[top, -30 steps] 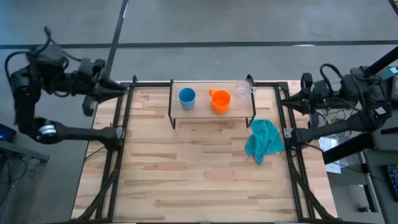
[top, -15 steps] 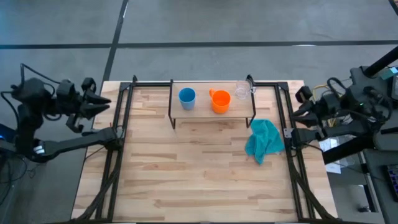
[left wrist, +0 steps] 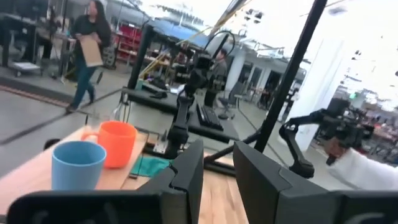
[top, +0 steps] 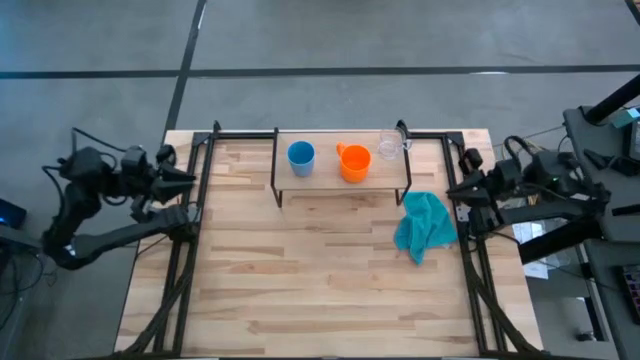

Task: Stack small to large cups/mugs on shelf
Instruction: Return to Home Position

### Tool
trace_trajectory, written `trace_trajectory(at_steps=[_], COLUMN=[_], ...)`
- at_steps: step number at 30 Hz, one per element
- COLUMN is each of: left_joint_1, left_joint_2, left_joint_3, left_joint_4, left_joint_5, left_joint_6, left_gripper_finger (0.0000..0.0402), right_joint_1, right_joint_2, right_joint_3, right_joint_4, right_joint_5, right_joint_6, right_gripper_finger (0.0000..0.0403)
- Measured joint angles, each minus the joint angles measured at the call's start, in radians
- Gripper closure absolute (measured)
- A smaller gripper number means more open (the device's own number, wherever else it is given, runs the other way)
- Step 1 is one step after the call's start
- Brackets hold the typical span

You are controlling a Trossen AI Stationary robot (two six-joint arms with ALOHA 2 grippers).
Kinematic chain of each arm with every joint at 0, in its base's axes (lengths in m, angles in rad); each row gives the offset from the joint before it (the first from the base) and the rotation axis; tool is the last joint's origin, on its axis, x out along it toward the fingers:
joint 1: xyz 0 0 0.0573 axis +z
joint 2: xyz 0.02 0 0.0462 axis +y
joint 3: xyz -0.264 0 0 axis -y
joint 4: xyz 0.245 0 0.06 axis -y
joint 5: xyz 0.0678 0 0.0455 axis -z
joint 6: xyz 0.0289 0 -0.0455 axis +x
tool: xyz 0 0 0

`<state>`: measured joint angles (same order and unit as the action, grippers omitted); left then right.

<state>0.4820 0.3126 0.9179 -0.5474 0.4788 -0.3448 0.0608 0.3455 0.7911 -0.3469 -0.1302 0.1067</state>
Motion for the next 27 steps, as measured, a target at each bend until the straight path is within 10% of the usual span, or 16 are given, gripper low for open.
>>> trace_trajectory(at_steps=[27], left_joint_1=[-0.001], left_joint_2=[-0.207], left_joint_3=[-0.524], left_joint_4=[0.435], left_joint_5=[0.146], left_joint_6=[-0.079], left_gripper_finger=[0.0326], right_joint_1=[0.000], right_joint_2=[0.004], right_joint_3=[-0.251], right_joint_4=[0.098], right_joint_5=[0.000], right_joint_6=[0.050], right_gripper_finger=[0.0365])
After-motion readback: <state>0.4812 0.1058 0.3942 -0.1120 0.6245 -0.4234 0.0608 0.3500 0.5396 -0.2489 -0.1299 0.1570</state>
